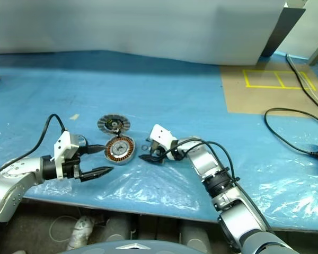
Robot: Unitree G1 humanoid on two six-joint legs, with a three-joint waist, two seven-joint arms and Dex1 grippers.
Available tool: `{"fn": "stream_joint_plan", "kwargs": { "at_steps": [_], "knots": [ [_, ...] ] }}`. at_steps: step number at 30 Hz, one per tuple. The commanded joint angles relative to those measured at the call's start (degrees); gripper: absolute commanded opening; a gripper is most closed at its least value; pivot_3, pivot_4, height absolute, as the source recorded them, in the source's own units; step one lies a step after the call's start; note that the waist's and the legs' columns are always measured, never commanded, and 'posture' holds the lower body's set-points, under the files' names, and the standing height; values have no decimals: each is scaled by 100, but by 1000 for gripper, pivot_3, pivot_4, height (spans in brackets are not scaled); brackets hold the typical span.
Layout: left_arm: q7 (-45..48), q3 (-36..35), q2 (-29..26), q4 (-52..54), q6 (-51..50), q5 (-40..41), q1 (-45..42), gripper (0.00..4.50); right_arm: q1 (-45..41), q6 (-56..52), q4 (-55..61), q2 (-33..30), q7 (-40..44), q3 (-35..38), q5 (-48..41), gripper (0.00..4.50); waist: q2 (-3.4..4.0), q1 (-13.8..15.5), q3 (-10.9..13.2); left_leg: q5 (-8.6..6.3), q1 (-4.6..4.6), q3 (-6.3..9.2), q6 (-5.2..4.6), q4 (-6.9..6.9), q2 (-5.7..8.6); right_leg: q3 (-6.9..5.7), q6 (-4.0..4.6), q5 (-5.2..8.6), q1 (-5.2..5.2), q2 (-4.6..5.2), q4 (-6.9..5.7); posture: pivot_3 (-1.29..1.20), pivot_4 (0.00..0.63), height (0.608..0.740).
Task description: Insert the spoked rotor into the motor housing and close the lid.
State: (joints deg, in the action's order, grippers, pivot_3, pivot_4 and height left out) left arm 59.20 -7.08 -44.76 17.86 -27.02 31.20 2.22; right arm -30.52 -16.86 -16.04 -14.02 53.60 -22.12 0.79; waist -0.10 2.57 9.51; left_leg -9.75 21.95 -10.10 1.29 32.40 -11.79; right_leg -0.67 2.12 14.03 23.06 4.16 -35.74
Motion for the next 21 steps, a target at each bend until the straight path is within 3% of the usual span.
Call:
{"fn": "stream_joint_plan", "kwargs": {
  "at_steps": [1,5,6,12,21],
  "knots": [
    [-8,-25,-31,186,24,13,-48,4500,44,-105,-33,-55,139,-84,-22,2139,0,1,0,0,-1,0,0,0,0,0,0,0,-1,0,1,0,150,740],
    [-7,12,-25,154,31,2,-92,4500,39,-131,-5,-56,148,-74,-17,763,0,-1,0,0,-1,0,0,-1,0,0,0,0,-1,0,1,0,150,740],
    [-5,15,-27,158,24,11,-97,4500,37,-142,4,-54,145,-68,-18,644,0,-1,0,0,-1,0,0,-1,0,0,0,0,-1,0,1,0,150,740],
    [100,-32,-95,226,-5,81,10,4500,31,-314,192,-70,165,45,-145,647,0,0,0,0,-2,0,0,-1,0,0,0,0,-1,0,1,0,150,740],
    [154,-187,-134,129,108,30,179,4500,-459,-1490,1510,-238,748,505,-1229,647,1,-3,2,0,2,0,-1,-4,0,0,0,0,4,-1,2,0,150,740]
  ]
}}
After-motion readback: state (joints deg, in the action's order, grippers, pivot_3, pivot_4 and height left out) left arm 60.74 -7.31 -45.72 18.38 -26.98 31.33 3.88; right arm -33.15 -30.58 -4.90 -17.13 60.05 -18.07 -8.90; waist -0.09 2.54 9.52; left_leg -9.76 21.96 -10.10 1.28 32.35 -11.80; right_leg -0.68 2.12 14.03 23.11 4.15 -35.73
